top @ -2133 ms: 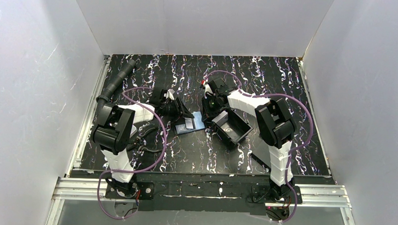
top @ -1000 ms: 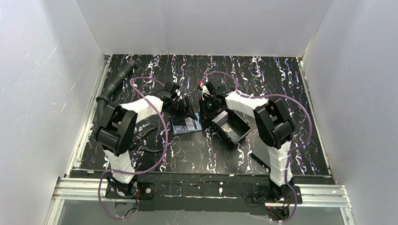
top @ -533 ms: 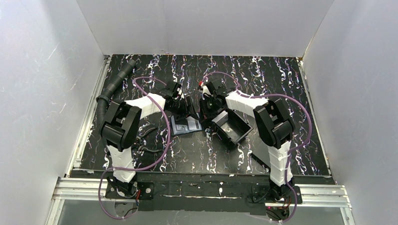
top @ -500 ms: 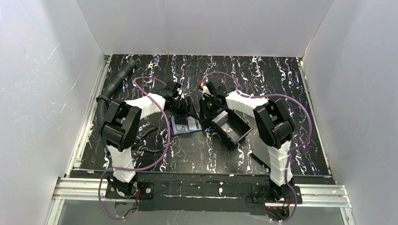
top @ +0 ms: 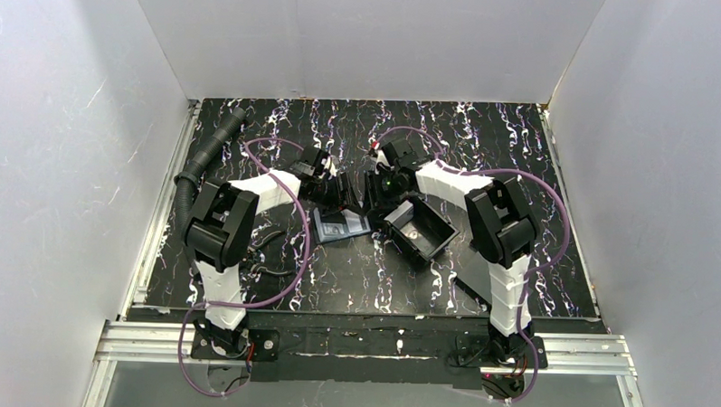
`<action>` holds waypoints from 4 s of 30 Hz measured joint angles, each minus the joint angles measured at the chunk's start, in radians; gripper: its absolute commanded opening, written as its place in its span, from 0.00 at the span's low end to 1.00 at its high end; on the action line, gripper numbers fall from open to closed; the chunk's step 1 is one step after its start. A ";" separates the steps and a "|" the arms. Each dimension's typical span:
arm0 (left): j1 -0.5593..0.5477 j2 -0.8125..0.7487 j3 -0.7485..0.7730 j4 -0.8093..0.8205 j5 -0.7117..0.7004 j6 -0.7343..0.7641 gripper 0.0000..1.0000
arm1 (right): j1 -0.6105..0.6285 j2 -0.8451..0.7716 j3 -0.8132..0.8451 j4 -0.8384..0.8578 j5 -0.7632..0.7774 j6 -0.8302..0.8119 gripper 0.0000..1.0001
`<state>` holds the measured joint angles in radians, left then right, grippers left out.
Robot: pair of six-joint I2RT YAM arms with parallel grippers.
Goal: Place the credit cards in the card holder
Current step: Insert the credit card into the card holder, then turn over the card holder at the center of the board.
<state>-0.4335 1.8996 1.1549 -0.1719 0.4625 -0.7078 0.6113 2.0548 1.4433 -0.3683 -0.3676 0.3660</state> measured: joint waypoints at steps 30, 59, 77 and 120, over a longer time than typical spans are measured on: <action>0.026 -0.008 -0.066 0.079 0.037 -0.049 0.42 | -0.034 -0.001 -0.073 0.142 -0.130 0.142 0.38; 0.026 -0.014 -0.078 0.066 -0.007 -0.048 0.22 | -0.022 -0.014 -0.065 0.081 -0.074 0.092 0.39; 0.026 -0.016 -0.079 0.058 -0.008 -0.046 0.20 | -0.033 -0.070 -0.139 0.172 -0.145 0.200 0.29; 0.028 -0.099 -0.081 0.006 -0.008 -0.025 0.33 | 0.006 -0.097 -0.192 0.267 -0.141 0.247 0.06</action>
<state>-0.4053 1.8004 1.0740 -0.1658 0.4545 -0.7326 0.6174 1.9583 1.2518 -0.1017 -0.5087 0.6132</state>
